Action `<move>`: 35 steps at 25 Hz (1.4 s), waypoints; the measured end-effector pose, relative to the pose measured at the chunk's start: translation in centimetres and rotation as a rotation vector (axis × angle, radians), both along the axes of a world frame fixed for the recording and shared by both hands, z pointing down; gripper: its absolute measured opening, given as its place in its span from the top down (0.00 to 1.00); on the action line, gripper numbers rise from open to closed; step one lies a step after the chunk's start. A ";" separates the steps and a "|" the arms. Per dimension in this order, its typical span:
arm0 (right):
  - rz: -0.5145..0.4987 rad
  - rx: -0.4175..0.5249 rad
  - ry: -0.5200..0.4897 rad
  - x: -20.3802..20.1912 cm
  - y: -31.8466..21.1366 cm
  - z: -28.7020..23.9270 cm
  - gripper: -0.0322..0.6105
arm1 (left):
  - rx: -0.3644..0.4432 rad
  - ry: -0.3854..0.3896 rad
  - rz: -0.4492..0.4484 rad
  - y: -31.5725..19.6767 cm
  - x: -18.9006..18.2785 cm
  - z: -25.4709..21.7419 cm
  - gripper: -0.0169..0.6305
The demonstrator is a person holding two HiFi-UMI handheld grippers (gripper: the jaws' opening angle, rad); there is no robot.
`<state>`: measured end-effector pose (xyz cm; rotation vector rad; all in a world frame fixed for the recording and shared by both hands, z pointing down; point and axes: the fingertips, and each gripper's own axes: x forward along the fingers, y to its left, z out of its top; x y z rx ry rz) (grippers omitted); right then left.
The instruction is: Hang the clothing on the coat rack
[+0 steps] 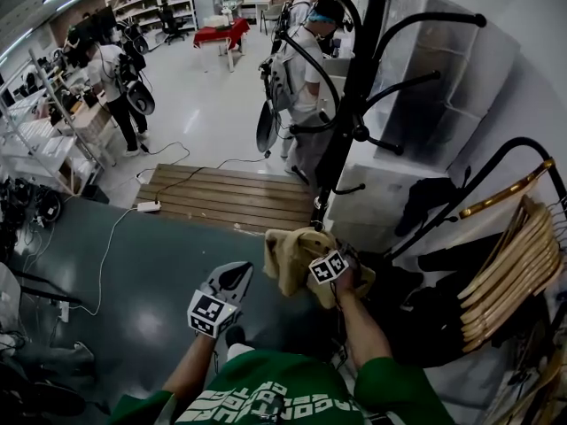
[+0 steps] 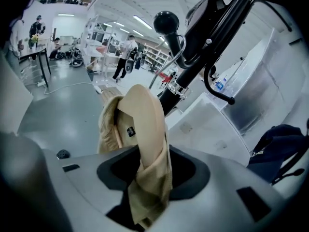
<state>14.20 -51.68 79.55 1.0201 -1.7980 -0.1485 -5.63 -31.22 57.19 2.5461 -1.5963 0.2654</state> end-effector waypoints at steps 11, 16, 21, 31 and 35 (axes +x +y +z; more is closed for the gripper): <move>0.055 0.078 -0.105 0.6 2.7 -4.3 0.67 | 0.009 0.015 0.090 -0.9 0.7 -0.3 0.97; 0.130 0.084 -0.215 1.6 5.6 -7.0 0.72 | 0.008 0.022 0.146 -1.5 1.2 -0.1 0.97; 0.216 0.095 -0.319 2.5 8.6 -10.1 0.86 | 0.010 0.031 0.213 -1.8 1.7 -0.2 0.97; 0.336 0.169 -0.567 2.9 13.6 -17.7 0.94 | 0.009 0.046 0.315 -1.9 1.8 -0.2 0.97; 0.365 0.182 -0.648 2.7 15.8 -19.7 0.94 | 0.004 0.066 0.337 -1.8 1.8 -0.2 0.97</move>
